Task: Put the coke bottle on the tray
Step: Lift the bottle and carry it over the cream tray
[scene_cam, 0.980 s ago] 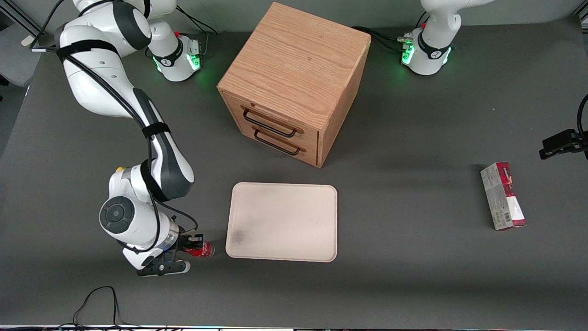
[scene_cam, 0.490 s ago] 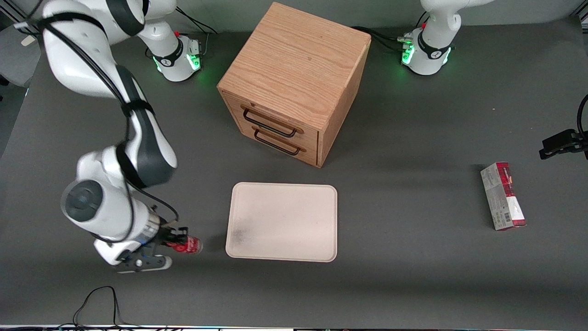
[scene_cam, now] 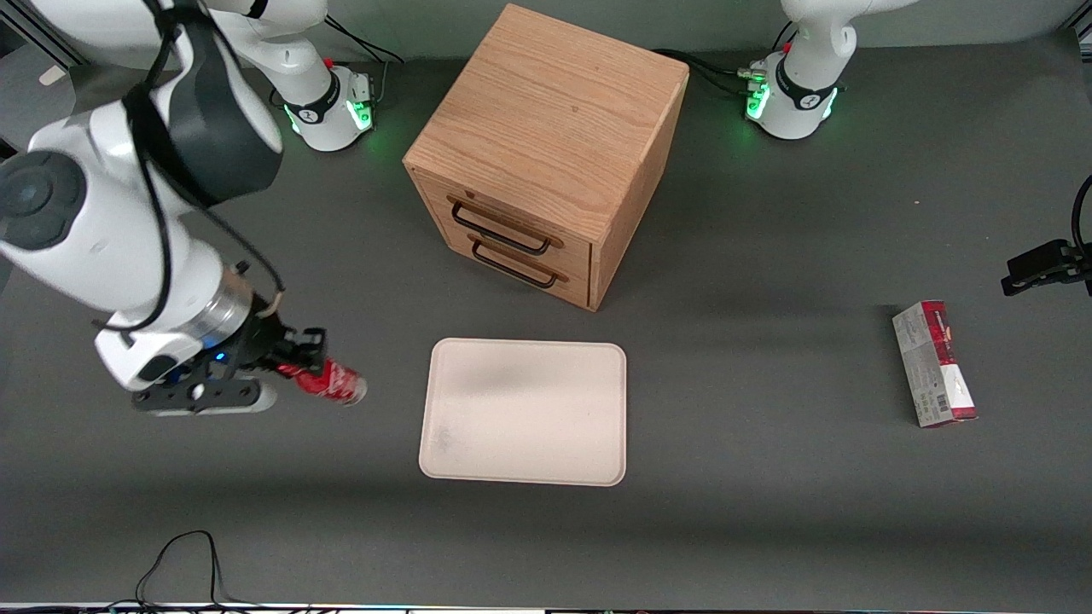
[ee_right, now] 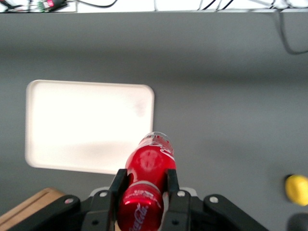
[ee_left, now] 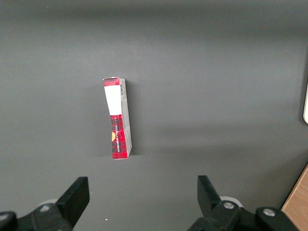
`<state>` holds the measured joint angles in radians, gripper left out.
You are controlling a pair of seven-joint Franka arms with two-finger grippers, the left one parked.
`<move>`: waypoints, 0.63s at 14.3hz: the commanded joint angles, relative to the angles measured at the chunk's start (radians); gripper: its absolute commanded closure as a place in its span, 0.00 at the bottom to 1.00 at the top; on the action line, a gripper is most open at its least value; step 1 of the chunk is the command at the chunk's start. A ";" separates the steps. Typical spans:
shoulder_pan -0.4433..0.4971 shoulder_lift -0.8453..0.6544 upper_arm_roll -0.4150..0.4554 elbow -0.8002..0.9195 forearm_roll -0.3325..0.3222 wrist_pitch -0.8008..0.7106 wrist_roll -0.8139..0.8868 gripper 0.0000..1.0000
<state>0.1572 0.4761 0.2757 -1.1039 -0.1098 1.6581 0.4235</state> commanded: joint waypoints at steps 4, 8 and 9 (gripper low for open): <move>0.053 0.002 0.036 -0.216 -0.005 0.219 0.194 1.00; 0.073 0.059 0.034 -0.338 -0.013 0.360 0.239 1.00; 0.076 0.070 0.034 -0.358 -0.021 0.382 0.236 1.00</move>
<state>0.2258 0.5479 0.3094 -1.4170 -0.1110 1.9983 0.6289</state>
